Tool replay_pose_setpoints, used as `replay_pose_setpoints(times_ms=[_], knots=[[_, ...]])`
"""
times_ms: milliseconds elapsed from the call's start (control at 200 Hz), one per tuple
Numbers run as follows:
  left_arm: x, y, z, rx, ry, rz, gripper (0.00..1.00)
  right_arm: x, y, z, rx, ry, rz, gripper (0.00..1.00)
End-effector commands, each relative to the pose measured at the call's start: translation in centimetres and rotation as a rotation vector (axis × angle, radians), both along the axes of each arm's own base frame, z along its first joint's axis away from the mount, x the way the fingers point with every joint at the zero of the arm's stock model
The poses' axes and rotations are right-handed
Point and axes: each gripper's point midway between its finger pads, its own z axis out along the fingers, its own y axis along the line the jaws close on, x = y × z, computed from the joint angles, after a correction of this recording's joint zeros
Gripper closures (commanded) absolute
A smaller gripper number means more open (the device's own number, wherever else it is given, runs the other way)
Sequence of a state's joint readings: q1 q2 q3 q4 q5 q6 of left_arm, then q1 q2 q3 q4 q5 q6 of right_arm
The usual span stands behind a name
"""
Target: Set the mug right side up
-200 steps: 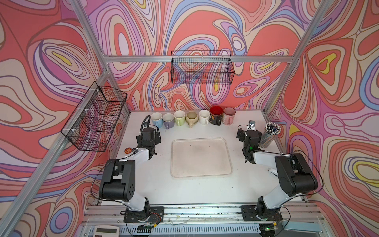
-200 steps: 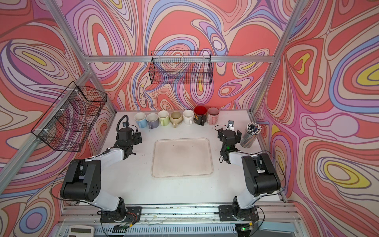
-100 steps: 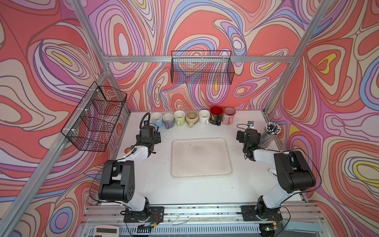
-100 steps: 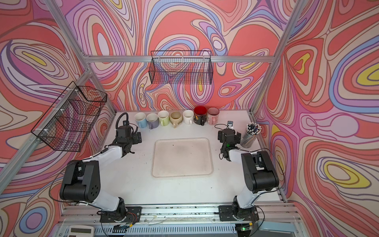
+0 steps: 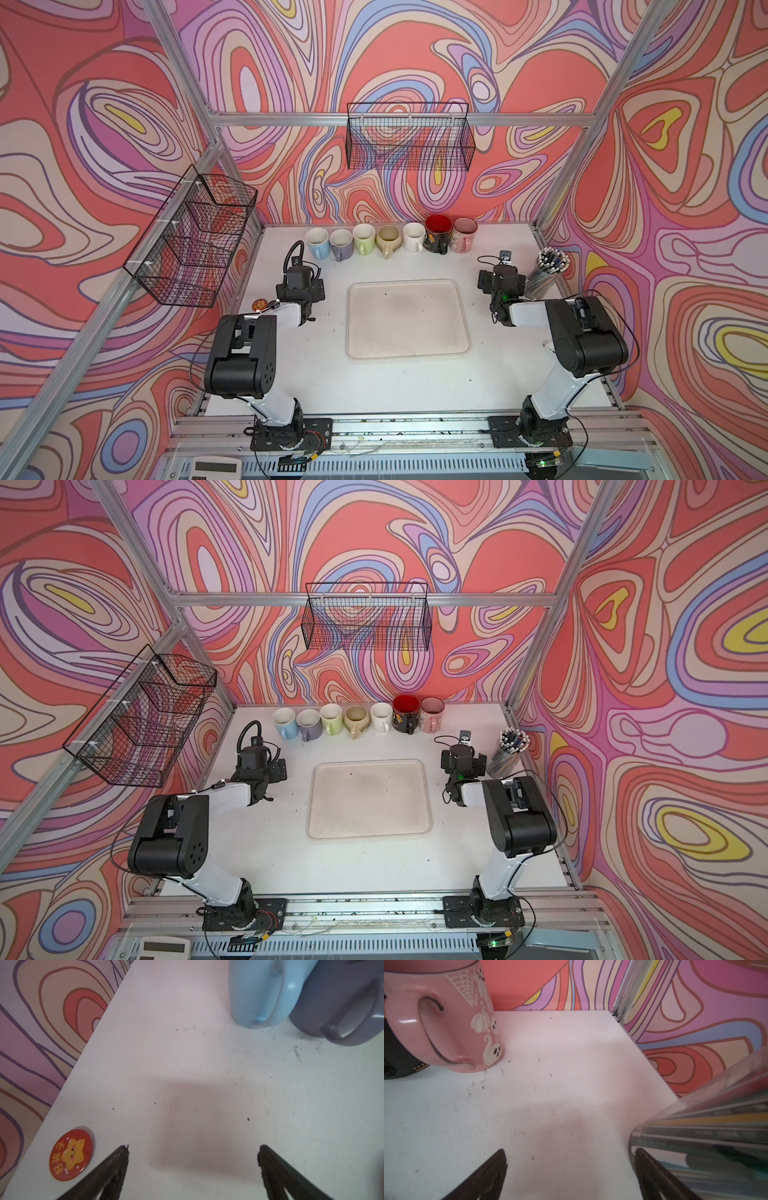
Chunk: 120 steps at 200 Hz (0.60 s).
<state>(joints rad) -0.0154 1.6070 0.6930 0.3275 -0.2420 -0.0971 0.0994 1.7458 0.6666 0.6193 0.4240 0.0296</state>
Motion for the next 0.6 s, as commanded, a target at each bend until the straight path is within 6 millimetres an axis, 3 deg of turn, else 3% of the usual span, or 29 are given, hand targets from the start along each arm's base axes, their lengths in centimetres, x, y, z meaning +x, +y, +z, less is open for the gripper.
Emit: replay_pose_setpoints(times_ms=[0,60,75,255,346,411,446,596], knots=[[-0.2,-0.4,2.7,-0.004,-0.165,-0.037,0.0,-1.9,-0.7,1.8,0.025,-0.136,-0.03,0.01],[-0.5,-0.9,3.6,0.006,-0.235,-0.056,0.0,-2.6,-0.3,2.5,0.019,-0.188,0.001,0.02],[-1.5,-0.9,2.4,0.006,-0.215,-0.056,0.0,-2.8,-0.2,2.7,0.022,-0.202,0.01,0.02],[-4.1,-1.6,3.3,0.042,-0.385,-0.061,0.0,-6.3,2.0,3.7,0.012,-0.391,0.16,0.02],[-5.3,-3.1,3.8,0.087,-0.497,-0.128,0.0,-6.5,3.2,3.6,-0.016,-0.383,0.199,0.02],[-5.2,-4.2,3.4,0.115,-0.454,-0.172,0.0,-6.4,3.3,3.7,-0.015,-0.385,0.202,0.02],[-5.1,-4.5,3.4,0.115,-0.445,-0.187,0.0,-6.4,3.3,2.7,-0.016,-0.358,0.203,0.02],[-3.1,-3.2,2.4,0.1,-0.331,-0.131,0.0,-4.8,3.7,1.8,-0.015,-0.289,0.223,0.02]])
